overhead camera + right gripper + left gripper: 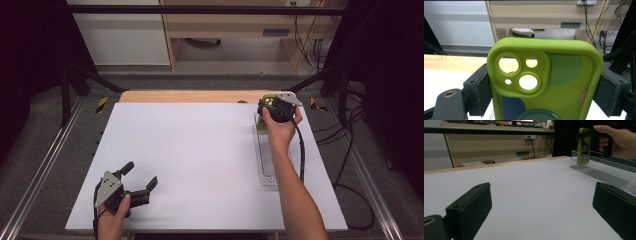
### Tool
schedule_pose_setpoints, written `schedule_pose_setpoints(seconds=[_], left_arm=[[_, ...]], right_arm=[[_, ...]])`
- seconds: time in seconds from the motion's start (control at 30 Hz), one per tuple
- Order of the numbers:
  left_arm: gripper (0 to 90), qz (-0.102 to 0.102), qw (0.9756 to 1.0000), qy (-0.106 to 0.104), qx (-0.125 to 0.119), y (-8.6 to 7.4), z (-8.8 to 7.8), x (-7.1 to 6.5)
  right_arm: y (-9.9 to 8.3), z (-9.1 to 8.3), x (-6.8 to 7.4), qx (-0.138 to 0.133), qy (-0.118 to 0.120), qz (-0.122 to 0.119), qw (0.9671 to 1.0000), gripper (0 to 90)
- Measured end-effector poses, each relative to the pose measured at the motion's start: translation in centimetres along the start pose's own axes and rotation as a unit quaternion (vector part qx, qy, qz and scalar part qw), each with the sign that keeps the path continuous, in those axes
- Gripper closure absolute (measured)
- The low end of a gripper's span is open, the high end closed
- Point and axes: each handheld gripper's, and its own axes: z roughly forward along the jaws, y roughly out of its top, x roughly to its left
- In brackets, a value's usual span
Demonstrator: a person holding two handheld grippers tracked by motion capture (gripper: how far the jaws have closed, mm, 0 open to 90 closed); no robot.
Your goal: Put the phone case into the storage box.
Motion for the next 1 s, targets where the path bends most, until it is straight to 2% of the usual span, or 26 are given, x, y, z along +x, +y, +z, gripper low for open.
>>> schedule_pose_setpoints(seconds=[1.0], left_arm=[[1.9, 0.007, 1.0000, -0.003, 0.000, 0.0, 0.0, -0.2]], right_arm=[[-0.8, 0.5, 1.1, -0.014, -0.007, -0.006, 0.9999, 16.2]])
